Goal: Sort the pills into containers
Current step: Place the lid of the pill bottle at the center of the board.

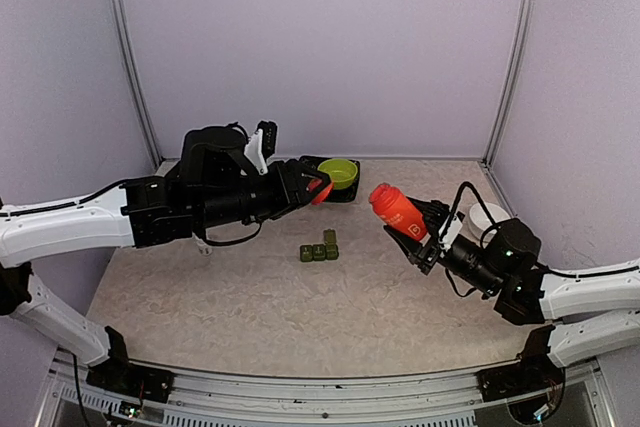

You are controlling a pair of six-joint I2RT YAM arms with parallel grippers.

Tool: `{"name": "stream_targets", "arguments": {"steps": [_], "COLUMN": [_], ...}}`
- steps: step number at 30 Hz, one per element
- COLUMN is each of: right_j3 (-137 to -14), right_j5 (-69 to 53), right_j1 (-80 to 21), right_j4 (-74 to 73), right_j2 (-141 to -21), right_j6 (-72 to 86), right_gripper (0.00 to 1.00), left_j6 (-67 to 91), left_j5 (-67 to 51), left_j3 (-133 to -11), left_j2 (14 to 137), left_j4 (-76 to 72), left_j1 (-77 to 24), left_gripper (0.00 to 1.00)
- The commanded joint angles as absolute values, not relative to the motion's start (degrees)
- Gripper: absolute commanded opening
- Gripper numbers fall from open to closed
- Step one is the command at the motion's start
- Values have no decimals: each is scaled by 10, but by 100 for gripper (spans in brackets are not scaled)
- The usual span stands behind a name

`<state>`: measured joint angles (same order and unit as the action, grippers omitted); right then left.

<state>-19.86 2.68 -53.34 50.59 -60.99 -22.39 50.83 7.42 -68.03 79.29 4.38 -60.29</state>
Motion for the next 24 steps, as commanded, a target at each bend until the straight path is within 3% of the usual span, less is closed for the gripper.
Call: {"name": "stream_targets", "arguments": {"steps": [1, 13, 24], "right_j3": [-181, -171, -169], "right_j5": [23, -13, -39], "right_j1": [-532, -532, -531], "right_j4": [499, 495, 485], "right_j2": [-565, -551, -555], "right_j6": [-176, -117, -101], "right_gripper": [0, 0, 2], "left_j6": [432, 366, 355], "left_j5": [192, 319, 319], "left_j3": [-627, -521, -519], "left_j2": [785, 869, 1005], "left_j4": [77, 4, -66], "left_j1": [-581, -504, -459], "left_gripper": [30, 30, 30]}}
